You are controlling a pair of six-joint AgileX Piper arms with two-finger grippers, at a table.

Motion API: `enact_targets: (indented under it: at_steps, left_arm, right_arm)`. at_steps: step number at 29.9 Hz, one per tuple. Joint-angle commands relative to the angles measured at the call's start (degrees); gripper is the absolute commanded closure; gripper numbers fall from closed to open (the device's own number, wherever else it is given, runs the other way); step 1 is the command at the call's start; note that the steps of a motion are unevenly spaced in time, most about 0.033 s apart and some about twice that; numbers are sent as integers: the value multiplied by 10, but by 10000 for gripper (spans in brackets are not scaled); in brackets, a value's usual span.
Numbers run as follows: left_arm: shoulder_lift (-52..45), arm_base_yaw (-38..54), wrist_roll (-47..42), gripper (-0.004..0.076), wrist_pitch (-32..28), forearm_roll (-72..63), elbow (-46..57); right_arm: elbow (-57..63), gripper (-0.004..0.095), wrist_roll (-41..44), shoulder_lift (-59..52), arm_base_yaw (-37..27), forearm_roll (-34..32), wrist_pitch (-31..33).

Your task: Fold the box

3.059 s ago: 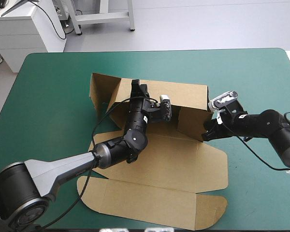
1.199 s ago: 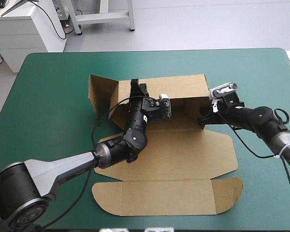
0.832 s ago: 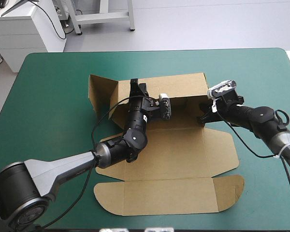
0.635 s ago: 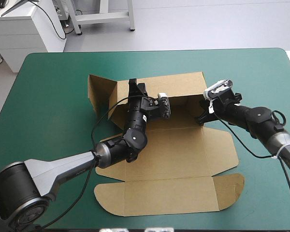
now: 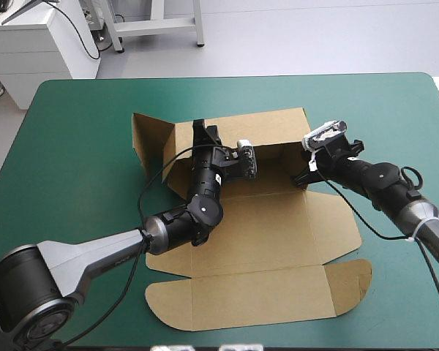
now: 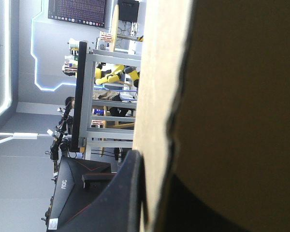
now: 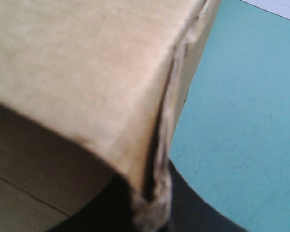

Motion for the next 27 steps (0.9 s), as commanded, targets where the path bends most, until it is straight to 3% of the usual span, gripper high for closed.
enact_targets:
  at_steps: [1,5,9,11,16,24,27]
  left_arm:
    - [-16,-2,-9,721,-23,7,-6]
    - [-16,-2,-9,635,-37,7,-6]
    - [-16,-2,-9,433,-53,7,-6]
    - [-16,-2,-9,370,-56,7,-6]
    - [-16,-9,-9,363,-55,7,-6]
    - [-35,-61,-9,363,-2,8,-6]
    - [-52,-82,-22,365,15,8,-6]
  right_arm:
    - [-17,917,43,-22,2,-67,31]
    - [-17,917,108,-22,2,-127,31]
    - [-17,917,157,-22,2,-165,30]
    - [-17,915,180,-22,2,-185,27]
    - [-17,908,243,-22,2,-234,22]
    - [-18,908,343,-21,2,-314,-4]
    - [-22,908,344,-20,2,-317,-4]
